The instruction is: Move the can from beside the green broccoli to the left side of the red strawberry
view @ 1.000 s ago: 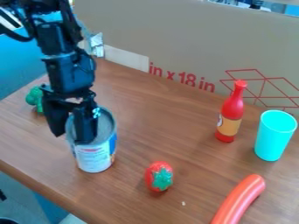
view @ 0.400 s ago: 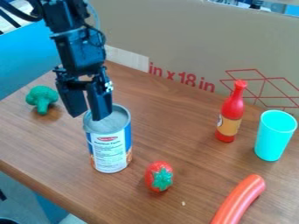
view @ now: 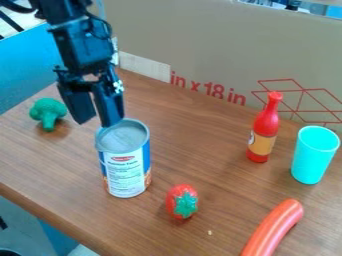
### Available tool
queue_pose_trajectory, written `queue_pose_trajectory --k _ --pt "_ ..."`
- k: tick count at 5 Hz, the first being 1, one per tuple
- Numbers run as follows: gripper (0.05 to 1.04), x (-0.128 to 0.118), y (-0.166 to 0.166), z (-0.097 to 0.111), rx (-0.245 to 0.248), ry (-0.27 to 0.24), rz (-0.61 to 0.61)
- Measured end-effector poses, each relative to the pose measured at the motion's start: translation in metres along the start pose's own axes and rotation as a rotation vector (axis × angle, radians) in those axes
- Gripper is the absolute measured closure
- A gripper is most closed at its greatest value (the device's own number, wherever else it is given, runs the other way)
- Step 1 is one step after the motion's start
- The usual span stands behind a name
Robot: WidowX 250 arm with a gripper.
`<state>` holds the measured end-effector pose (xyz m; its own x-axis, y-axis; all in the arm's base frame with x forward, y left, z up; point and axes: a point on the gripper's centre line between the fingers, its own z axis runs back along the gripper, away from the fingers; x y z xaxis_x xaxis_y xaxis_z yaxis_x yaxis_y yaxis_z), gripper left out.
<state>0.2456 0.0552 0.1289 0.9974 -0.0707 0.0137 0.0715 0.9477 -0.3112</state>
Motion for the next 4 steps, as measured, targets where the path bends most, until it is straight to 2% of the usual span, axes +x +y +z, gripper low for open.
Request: queue_pose_trajectory --k 1,2,3,4 --pt "0.083 -0.012 0.018 0.025 0.189 -0.029 0.014" --pt "0.083 -0.017 0.042 0.051 0.359 -0.061 0.048" --pt "0.083 -0.022 0.065 0.062 0.43 0.057 0.025" --pt "0.082 -0.024 0.087 0.048 0.471 0.151 0.047"
